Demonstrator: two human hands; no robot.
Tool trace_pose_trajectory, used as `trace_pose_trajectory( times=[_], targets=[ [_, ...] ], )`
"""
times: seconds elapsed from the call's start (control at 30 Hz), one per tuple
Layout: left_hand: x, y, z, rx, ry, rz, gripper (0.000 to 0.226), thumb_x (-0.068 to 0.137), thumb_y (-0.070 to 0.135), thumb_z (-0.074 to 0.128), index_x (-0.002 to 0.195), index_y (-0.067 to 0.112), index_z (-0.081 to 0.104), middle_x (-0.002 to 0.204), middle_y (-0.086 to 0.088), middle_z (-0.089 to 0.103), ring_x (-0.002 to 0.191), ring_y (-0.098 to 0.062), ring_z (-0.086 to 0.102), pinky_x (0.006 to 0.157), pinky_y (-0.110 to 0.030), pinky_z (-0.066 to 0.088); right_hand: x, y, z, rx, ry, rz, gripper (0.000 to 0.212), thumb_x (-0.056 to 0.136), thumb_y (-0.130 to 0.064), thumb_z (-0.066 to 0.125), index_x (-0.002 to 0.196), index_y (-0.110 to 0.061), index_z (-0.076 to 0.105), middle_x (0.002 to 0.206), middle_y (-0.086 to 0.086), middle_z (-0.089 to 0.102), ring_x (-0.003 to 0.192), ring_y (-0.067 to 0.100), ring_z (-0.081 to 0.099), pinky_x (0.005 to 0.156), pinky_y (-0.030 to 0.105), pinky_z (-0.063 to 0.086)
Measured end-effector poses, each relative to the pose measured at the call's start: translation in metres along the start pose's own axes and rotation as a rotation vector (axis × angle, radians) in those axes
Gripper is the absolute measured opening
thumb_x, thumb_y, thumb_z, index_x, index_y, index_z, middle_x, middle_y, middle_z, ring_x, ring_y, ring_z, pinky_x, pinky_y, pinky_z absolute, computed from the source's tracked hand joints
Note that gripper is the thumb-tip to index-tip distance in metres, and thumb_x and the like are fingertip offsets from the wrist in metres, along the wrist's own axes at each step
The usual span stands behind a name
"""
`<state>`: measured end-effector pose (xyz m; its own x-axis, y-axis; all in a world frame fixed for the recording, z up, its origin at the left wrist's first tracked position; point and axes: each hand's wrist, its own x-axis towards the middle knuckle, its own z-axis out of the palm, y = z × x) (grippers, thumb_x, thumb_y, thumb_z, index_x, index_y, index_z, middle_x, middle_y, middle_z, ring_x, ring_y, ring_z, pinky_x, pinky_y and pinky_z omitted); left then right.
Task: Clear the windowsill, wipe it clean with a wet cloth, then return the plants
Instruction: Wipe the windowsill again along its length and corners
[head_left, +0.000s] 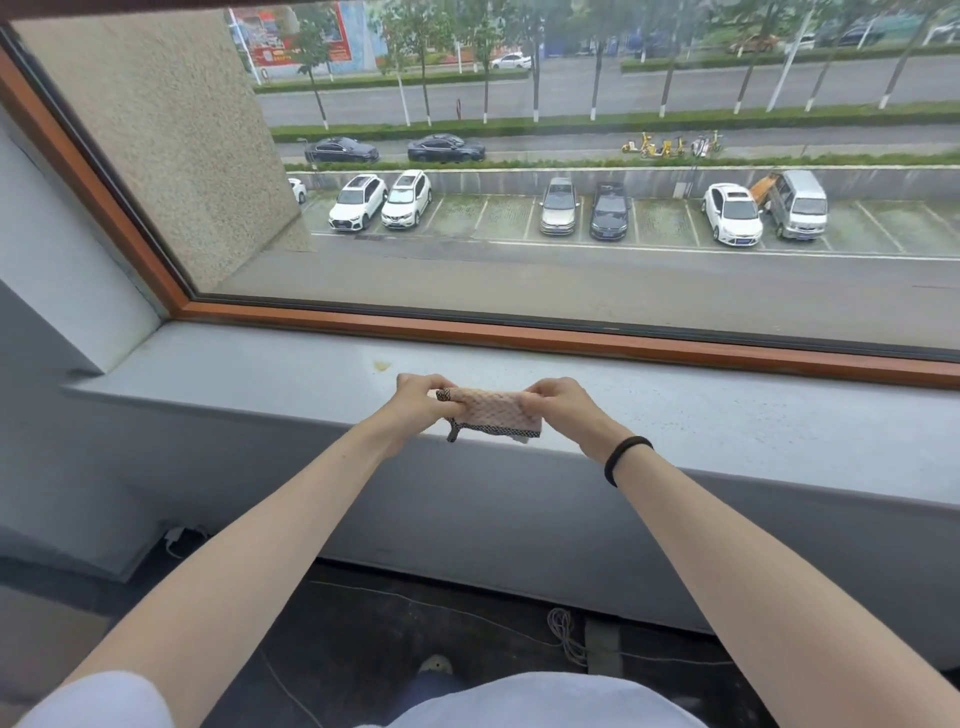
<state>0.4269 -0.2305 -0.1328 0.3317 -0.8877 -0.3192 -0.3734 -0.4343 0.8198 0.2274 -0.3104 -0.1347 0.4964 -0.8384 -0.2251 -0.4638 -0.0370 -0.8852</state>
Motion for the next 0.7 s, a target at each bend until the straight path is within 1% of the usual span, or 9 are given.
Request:
trace_pose_trajectory(
  times=[0.1,0.2,0.27,0.33,0.43,0.5,0.57,0.63,0.7],
  targets=[
    [0.011,-0.010,-0.029,-0.026,-0.071,-0.033,0.010,0.085,0.027,0.068,0.090,0.019,0.065,0.103,-0.002,0.064,0.089,-0.010,0.057,0.091,-0.033,0.039,0.021,-0.011,0.022,0.092,-0.036,0.048,0.017,0.096,-0.018,0.051,0.081,-0.011,0.058,0.088,0.009,0.061,0.081,0.021,0.058,0.070,0.031,0.052],
    [0.024,-0.020,-0.057,-0.096,-0.075,-0.050,0.018,0.091,0.027,0.061,0.103,0.014,0.063,0.095,-0.005,0.067,0.080,-0.019,0.062,0.079,-0.034,0.049,0.044,-0.025,0.049,0.181,-0.034,0.096,0.018,0.097,-0.020,0.050,0.097,-0.005,0.060,0.092,0.013,0.062,0.072,0.028,0.063,0.069,0.039,0.057],
    [0.036,-0.031,-0.079,-0.126,-0.055,-0.072,0.022,0.092,0.025,0.060,0.111,0.013,0.060,0.090,-0.008,0.064,0.069,-0.020,0.059,0.062,-0.028,0.051,0.061,-0.033,0.068,0.212,-0.030,0.117,0.023,0.097,-0.023,0.052,0.107,-0.005,0.059,0.090,0.013,0.063,0.061,0.025,0.061,0.062,0.035,0.057],
    [0.051,-0.038,-0.097,-0.123,-0.038,-0.106,0.027,0.095,0.027,0.056,0.117,0.012,0.057,0.091,-0.011,0.060,0.068,-0.022,0.057,0.056,-0.026,0.049,0.077,-0.039,0.083,0.135,-0.007,0.116,0.025,0.096,-0.027,0.051,0.108,-0.006,0.060,0.082,0.010,0.062,0.055,0.021,0.058,0.056,0.030,0.054],
    [0.073,-0.059,-0.120,0.246,0.024,-0.101,0.039,0.099,0.038,0.042,0.133,0.019,0.044,0.112,-0.012,0.056,0.089,-0.025,0.058,0.075,-0.032,0.045,0.094,-0.038,0.103,-0.152,0.071,0.103,0.028,0.093,-0.016,0.043,0.105,0.005,0.058,0.088,0.019,0.063,0.065,0.026,0.052,0.063,0.039,0.050],
    [0.083,-0.075,-0.128,0.495,0.017,-0.053,0.046,0.099,0.032,0.042,0.142,0.020,0.034,0.130,-0.014,0.047,0.110,-0.027,0.052,0.092,-0.035,0.040,0.097,-0.033,0.113,-0.255,0.048,0.080,0.033,0.085,-0.001,0.039,0.110,-0.003,0.061,0.109,0.018,0.060,0.083,0.027,0.054,0.076,0.038,0.050],
    [0.086,-0.083,-0.130,0.542,-0.088,0.031,0.048,0.094,0.020,0.051,0.140,0.022,0.039,0.132,-0.009,0.039,0.118,-0.024,0.045,0.100,-0.034,0.038,0.098,-0.030,0.125,-0.320,0.004,0.007,0.043,0.082,0.005,0.039,0.114,-0.014,0.060,0.119,0.011,0.052,0.106,0.025,0.053,0.091,0.040,0.047],
    [0.087,-0.089,-0.125,0.569,-0.184,0.125,0.049,0.086,0.011,0.058,0.132,0.025,0.048,0.131,-0.002,0.032,0.124,-0.019,0.036,0.100,-0.029,0.036,0.097,-0.031,0.136,-0.408,-0.026,-0.062,0.045,0.081,0.007,0.042,0.113,-0.019,0.059,0.117,0.008,0.046,0.104,0.024,0.052,0.088,0.039,0.047],
    [0.087,-0.092,-0.118,0.579,-0.194,0.187,0.047,0.082,0.010,0.063,0.126,0.024,0.053,0.129,0.001,0.032,0.124,-0.014,0.030,0.095,-0.022,0.032,0.098,-0.029,0.145,-0.534,-0.077,-0.108,0.044,0.080,0.007,0.050,0.113,-0.022,0.057,0.113,0.003,0.042,0.093,0.021,0.050,0.074,0.033,0.047]
  ],
)
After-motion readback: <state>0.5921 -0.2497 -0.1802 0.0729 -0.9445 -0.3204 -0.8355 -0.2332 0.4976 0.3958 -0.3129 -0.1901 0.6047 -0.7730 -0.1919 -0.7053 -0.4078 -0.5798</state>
